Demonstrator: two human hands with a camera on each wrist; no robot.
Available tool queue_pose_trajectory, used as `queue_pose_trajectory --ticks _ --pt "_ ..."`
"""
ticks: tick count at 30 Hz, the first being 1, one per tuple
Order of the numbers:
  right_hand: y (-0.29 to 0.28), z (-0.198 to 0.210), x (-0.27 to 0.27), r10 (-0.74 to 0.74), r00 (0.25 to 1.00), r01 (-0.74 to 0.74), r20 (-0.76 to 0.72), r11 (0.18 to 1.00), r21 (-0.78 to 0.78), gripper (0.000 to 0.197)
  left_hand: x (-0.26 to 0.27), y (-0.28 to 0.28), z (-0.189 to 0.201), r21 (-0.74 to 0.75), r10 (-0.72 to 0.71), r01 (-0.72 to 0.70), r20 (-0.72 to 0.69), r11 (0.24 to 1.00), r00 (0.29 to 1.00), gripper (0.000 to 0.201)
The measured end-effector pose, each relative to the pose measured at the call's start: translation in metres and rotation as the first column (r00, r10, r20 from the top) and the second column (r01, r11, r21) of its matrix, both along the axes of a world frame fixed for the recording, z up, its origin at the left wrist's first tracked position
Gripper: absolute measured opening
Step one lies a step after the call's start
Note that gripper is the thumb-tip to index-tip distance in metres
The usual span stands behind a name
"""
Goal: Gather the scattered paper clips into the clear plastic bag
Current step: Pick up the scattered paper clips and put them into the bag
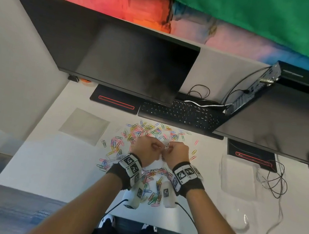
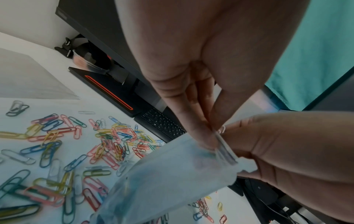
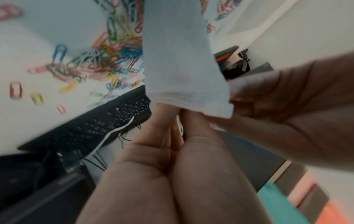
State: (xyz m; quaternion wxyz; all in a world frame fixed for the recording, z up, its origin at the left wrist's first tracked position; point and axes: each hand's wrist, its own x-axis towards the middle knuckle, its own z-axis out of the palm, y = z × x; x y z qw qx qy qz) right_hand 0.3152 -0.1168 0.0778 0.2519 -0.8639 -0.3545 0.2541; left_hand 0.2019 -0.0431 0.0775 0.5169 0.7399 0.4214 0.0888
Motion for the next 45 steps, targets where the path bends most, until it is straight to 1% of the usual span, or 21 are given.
queue_pose_trajectory --ticks 1,3,5,6,8,9,10,11,12,14,15,17,20,23,29,33,35,38,41,43,45 --pt "0.001 0.0 0.0 0.062 0.998 -0.062 0.032 0.998 -0.021 0.036 -0.001 0.001 -0.001 0.003 -0.001 0.001 0.002 1.0 1.0 0.019" --pt "0.0 0.0 0.003 0.165 0.986 -0.164 0.021 0.985 -0.061 0.017 -0.004 0.004 0.001 0.007 -0.008 0.008 0.007 1.0 1.0 0.017" --pt "-0.003 0.001 0.01 0.202 0.978 -0.204 -0.051 0.977 -0.054 0.019 -0.006 0.007 0.005 0.0 -0.002 0.002 0.021 1.0 1.0 0.017" --pt "-0.005 0.002 0.015 0.194 0.973 -0.195 -0.126 0.981 0.003 0.02 -0.007 0.007 0.007 -0.001 0.003 -0.003 0.022 1.0 1.0 0.017" --pt "-0.008 0.007 0.026 0.115 0.921 -0.055 -0.371 0.984 0.169 0.015 -0.009 0.01 0.009 0.004 0.022 -0.022 0.022 1.0 1.0 0.014" --pt "-0.01 0.007 0.034 0.053 0.869 0.064 -0.491 0.974 0.218 0.014 -0.011 0.012 0.009 0.004 0.04 -0.04 0.027 0.999 0.999 0.012" --pt "-0.012 0.004 0.045 -0.018 0.835 0.182 -0.55 0.952 0.244 0.014 -0.012 0.015 0.009 0.006 0.061 -0.061 0.033 0.998 0.998 0.012" --pt "-0.014 -0.005 0.059 -0.107 0.842 0.275 -0.529 0.929 0.249 0.014 -0.014 0.018 0.009 0.014 0.079 -0.079 0.036 0.997 0.996 0.011" --pt "-0.015 -0.017 0.075 -0.203 0.875 0.326 -0.44 0.918 0.225 0.015 -0.016 0.022 0.01 0.027 0.094 -0.095 0.035 0.995 0.995 0.012" --pt "-0.016 -0.047 0.106 -0.312 0.933 0.324 -0.18 0.945 0.039 0.028 -0.02 0.029 0.015 0.052 0.121 -0.122 0.036 0.991 0.992 0.014" --pt "-0.015 -0.06 0.116 -0.297 0.952 0.291 -0.075 0.953 -0.079 0.041 -0.022 0.033 0.016 0.062 0.138 -0.14 0.043 0.988 0.99 0.016" --pt "-0.01 -0.084 0.127 -0.223 0.975 0.22 0.007 0.954 -0.203 0.062 -0.027 0.039 0.02 0.055 0.18 -0.184 0.063 0.981 0.982 0.019" --pt "0.012 -0.108 0.124 -0.119 0.991 0.13 0.063 0.963 -0.235 0.073 -0.034 0.044 0.026 0.01 0.246 -0.247 0.09 0.969 0.965 0.01" --pt "0.04 -0.118 0.108 -0.096 0.992 0.117 0.086 0.949 -0.291 0.077 -0.038 0.046 0.028 -0.015 0.289 -0.289 0.094 0.957 0.953 0.009" --pt "0.073 -0.114 0.076 0.032 0.983 0.051 0.182 0.902 -0.43 0.069 -0.044 0.044 0.027 -0.085 0.315 -0.308 0.079 0.948 0.946 0.011" --pt "0.063 -0.12 0.068 0.143 0.966 -0.053 0.216 0.926 -0.374 0.06 -0.046 0.044 0.022 -0.089 0.305 -0.3 0.057 0.95 0.951 0.011" --pt "0.054 -0.124 0.069 0.26 0.937 -0.161 0.232 0.913 -0.376 0.057 -0.046 0.043 0.019 -0.09 0.309 -0.303 0.058 0.949 0.949 0.011" --pt "0.041 -0.127 0.068 0.419 0.861 -0.299 0.287 0.876 -0.379 0.053 -0.045 0.04 0.015 -0.093 0.305 -0.3 0.048 0.949 0.951 0.011" --pt "0.032 -0.121 0.072 0.43 0.834 -0.347 0.345 0.896 -0.278 0.035 -0.043 0.039 0.012 -0.098 0.292 -0.287 0.042 0.953 0.956 0.012" --pt "0.032 -0.115 0.075 0.431 0.824 -0.353 0.368 0.898 -0.262 0.021 -0.042 0.038 0.011 -0.098 0.286 -0.282 0.033 0.954 0.958 0.012" --pt "0.033 -0.11 0.076 0.418 0.828 -0.33 0.374 0.902 -0.278 0.02 -0.042 0.038 0.01 -0.109 0.277 -0.272 0.031 0.956 0.96 0.013"
